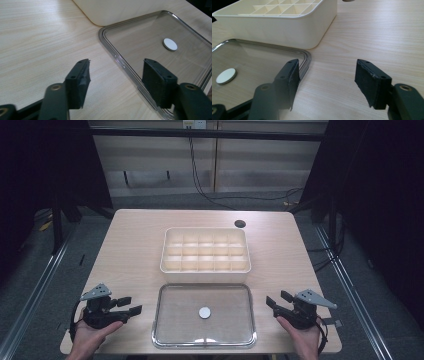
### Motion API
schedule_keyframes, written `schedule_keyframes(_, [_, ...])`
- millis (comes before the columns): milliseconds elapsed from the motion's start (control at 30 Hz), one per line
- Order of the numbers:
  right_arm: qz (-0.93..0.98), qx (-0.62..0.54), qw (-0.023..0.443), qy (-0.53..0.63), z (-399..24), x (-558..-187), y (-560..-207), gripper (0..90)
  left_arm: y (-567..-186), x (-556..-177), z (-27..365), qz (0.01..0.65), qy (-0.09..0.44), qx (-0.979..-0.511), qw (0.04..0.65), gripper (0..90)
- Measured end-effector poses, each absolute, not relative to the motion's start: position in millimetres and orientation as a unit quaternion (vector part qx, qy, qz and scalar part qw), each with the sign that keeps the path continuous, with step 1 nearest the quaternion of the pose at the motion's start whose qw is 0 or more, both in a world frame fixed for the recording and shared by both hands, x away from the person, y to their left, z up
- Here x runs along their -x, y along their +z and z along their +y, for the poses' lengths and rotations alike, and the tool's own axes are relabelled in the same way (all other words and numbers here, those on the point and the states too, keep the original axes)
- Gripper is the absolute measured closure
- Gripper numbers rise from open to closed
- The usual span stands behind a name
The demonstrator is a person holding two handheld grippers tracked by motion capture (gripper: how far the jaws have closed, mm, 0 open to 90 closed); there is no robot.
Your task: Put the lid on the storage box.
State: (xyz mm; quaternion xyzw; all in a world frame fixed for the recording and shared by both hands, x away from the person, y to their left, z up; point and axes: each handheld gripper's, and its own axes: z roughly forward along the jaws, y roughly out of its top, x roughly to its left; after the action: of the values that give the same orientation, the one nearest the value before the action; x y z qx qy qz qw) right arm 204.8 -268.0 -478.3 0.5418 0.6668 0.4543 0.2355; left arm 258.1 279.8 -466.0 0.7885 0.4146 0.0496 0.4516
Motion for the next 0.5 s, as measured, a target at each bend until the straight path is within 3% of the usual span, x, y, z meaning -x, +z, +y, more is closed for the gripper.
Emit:
schedule_keyframes(233, [0.678,-0.533,0.216,0.458,-264.2,-202.7,-473.8,35.9,-466.3,-256.2,278.3,0.401,0.035,-0.795,0.454,48.4])
schedule_keyframes(500, [0.694,-0.512,0.189,0.47,-250.7,-199.8,-462.5,43.9,-459.4,-256.5,269.0,0.391,0.025,-0.8,0.454,43.4])
